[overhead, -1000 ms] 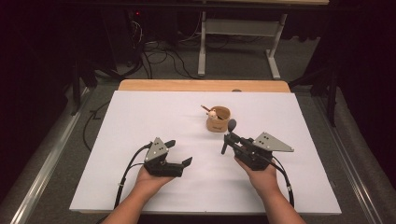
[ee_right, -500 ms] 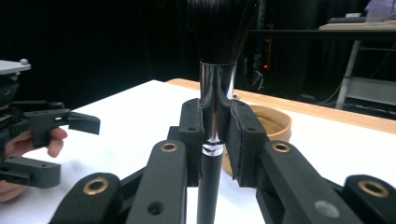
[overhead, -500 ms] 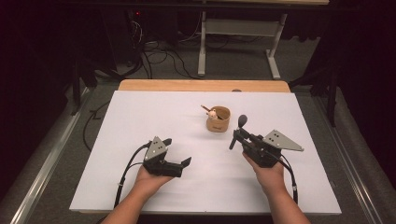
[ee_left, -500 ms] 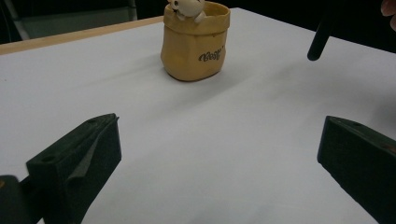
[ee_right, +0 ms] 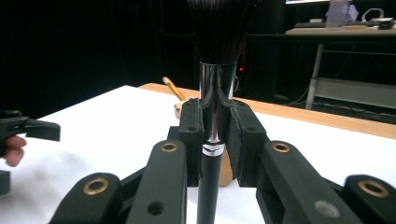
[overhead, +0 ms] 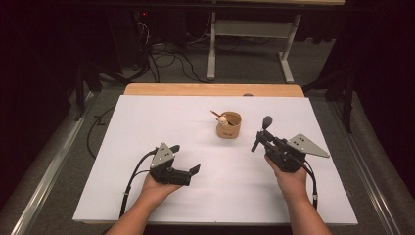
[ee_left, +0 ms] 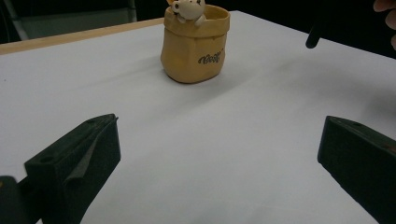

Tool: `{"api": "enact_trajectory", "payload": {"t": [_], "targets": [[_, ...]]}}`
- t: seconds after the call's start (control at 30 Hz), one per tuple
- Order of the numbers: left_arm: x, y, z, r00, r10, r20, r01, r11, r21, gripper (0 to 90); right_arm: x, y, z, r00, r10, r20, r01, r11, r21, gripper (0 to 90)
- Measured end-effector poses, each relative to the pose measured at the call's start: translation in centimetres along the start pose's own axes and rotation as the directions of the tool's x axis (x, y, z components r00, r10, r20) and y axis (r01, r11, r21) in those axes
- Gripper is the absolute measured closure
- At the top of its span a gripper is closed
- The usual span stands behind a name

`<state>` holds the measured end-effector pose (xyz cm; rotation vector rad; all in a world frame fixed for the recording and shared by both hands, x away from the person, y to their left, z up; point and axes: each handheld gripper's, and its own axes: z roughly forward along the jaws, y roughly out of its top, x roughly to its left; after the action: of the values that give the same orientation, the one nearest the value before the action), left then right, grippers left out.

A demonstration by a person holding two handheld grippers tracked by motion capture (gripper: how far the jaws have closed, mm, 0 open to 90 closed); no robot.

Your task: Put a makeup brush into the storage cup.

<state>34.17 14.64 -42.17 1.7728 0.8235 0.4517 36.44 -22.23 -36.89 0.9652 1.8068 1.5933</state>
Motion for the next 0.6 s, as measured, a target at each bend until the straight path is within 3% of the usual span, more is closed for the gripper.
{"api": "enact_trajectory", "payload": {"t": [0.23,0.33,0.43,0.6], "targets": [[-0.02,0.02,-0.1,1.0,-0.004,0.001,0.004,1.0,0.0,0.0,-0.83,-0.02,-0.26,0.9994,0.004,0.033,-0.004,1.0,-0.006,79.5],[-0.03,0.05,-0.16,1.0,-0.004,0.003,0.004,1.0,-0.004,0.0,-0.8,0.01,-0.17,0.9994,0.001,0.035,-0.001,1.0,-0.008,79.5],[-0.03,-0.01,-0.08,0.9999,-0.006,0.008,0.006,1.0,0.0,0.0,-0.74,0.15,-0.02,0.999,0.033,0.03,-0.032,0.9993,-0.018,79.4],[-0.07,0.04,-0.16,0.9998,-0.013,0.013,0.013,0.9999,-0.008,0.0,-0.51,0.55,0.38,0.9993,0.022,0.03,-0.022,0.9995,-0.025,79.5]]}}
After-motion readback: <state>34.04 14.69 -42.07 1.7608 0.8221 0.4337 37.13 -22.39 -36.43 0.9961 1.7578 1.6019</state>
